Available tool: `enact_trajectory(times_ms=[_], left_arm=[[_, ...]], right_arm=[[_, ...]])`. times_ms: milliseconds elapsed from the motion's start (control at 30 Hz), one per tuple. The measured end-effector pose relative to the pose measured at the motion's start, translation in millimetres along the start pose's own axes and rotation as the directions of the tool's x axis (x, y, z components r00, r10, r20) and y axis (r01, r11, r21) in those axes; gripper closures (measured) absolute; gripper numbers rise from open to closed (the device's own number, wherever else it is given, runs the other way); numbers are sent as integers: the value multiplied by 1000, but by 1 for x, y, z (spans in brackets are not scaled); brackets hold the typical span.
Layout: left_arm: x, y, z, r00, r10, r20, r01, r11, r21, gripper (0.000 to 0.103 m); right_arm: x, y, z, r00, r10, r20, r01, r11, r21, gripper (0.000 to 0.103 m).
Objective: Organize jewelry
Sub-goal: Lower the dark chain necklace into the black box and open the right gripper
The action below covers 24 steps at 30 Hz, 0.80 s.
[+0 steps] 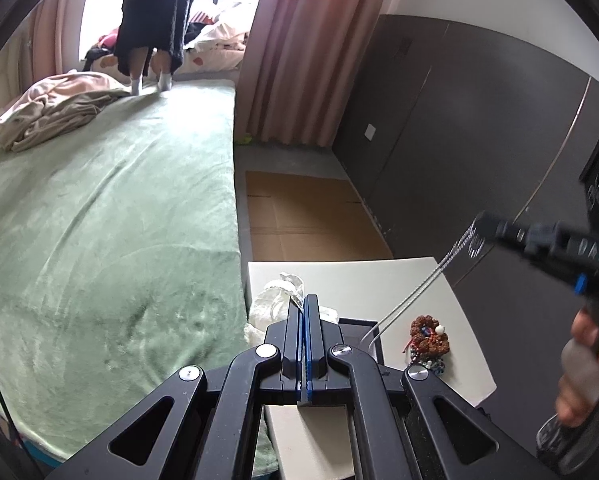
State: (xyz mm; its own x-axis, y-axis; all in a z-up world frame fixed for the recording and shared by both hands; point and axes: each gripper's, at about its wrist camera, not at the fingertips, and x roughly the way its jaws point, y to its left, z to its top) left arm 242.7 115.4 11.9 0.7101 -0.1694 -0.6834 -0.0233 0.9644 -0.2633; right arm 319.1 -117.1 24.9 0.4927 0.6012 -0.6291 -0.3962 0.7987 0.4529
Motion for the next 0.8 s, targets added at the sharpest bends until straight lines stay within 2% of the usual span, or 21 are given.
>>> enact_trajectory(times_ms=[333, 367, 433, 467, 500, 600, 733, 800], left_arm=[[24, -4, 0, 999, 16, -42, -15, 1000, 18, 103], [28, -6, -1, 999, 14, -50, -12, 1000, 23, 103], [36, -10, -2, 998, 16, -65, -13, 999, 38, 103], [39, -13, -2, 997, 14, -70, -11, 999, 43, 103], [44, -16, -3, 997, 7, -78, -3, 999, 46, 103], [60, -26, -7, 995, -10, -100, 16, 998, 57, 103], [83, -41, -14, 990, -28, -138, 38, 997, 72, 103], [94, -49, -19, 987, -38, -159, 51, 996, 79, 103]], right_arm=[[42, -36, -37, 996, 36, -85, -30, 997, 72, 96], [47, -42, -41, 994, 47, -100, -39, 995, 87, 93], [55, -55, -49, 990, 62, -126, -46, 991, 128, 68], [56, -62, -53, 989, 72, -129, -53, 988, 147, 50], [56, -65, -55, 989, 79, -125, -60, 986, 153, 44], [52, -77, -60, 989, 78, -123, -57, 984, 170, 44], [42, -92, -58, 994, 39, -102, -20, 983, 181, 43], [37, -102, -57, 996, 16, -89, 1, 981, 195, 32]])
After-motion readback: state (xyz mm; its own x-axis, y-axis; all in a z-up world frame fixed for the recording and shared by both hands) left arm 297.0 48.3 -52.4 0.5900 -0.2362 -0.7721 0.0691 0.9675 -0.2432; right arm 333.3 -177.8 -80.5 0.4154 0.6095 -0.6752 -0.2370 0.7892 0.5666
